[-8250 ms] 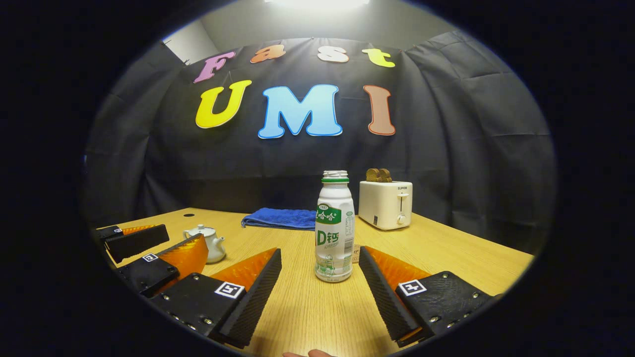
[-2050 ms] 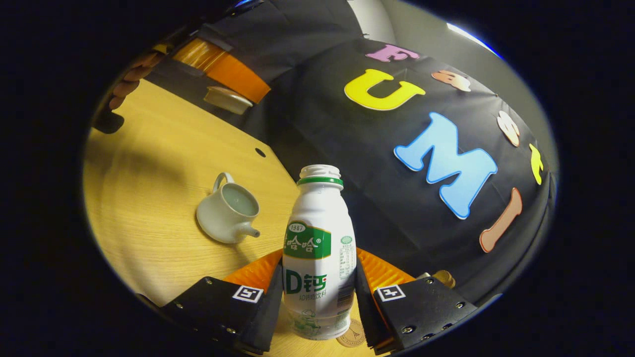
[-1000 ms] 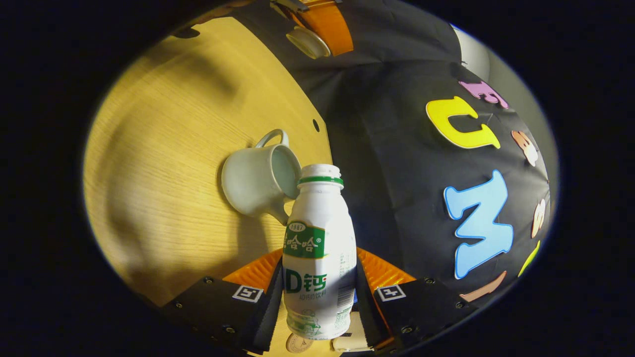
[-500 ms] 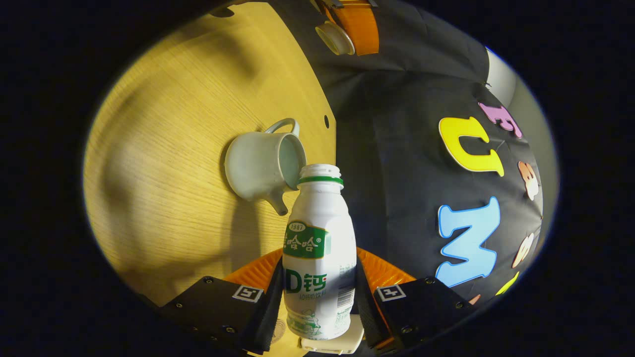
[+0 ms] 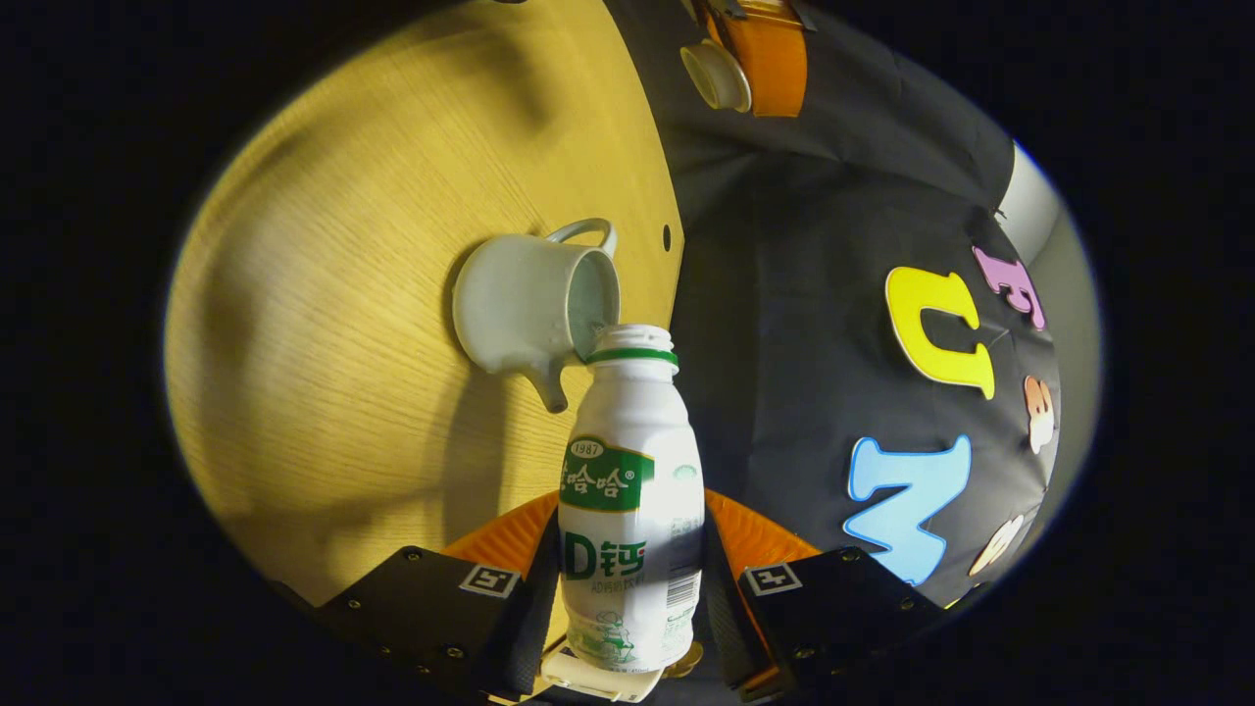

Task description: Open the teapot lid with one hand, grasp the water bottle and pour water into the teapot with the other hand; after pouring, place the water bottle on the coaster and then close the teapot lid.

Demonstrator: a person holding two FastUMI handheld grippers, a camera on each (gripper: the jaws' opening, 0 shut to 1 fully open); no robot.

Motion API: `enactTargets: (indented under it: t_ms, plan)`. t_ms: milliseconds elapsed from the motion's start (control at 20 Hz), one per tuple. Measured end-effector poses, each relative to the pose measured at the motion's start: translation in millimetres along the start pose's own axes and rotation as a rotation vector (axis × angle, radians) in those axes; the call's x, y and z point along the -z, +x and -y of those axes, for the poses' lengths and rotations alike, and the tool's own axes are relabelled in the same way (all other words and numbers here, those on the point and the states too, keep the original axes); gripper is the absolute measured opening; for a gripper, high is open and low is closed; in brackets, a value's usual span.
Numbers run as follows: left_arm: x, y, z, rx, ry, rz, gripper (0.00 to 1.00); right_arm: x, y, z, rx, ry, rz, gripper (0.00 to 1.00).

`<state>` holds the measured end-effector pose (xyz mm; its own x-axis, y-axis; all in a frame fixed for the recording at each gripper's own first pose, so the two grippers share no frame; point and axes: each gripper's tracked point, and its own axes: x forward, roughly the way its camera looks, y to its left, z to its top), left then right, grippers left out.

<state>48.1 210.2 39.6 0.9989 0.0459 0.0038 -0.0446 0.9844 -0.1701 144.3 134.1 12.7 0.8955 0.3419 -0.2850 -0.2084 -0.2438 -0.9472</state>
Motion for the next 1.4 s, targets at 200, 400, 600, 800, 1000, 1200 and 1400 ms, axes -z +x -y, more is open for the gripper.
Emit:
enactTargets:
  t_ms: [200,400,600,800,1000,1200,1400]
  plan:
    - [1,1,3,0.005,-0.002,-0.002,0.22,1,0,3,0.008,-0.021,-0.003,0.69]
    - [-2,0,4,0.009,0.005,-0.002,0.22,1,-3,11,0.027,-0.035,-0.004,0.69]
    - [-1,2,5,0.010,0.006,-0.003,0.22,-1,-5,21,0.047,-0.067,-0.002,0.69]
    - [-1,1,7,0.014,0.009,-0.007,0.22,3,-7,22,0.050,-0.091,-0.006,0.69]
    - [1,0,6,0.015,0.006,-0.010,0.17,1,-8,24,0.061,-0.109,-0.005,0.69]
    - [5,0,6,0.015,0.008,-0.019,0.22,-2,-10,24,0.074,-0.152,-0.001,0.69]
    - [6,0,4,0.015,0.007,-0.022,0.18,-3,-7,25,0.061,-0.173,0.008,0.68]
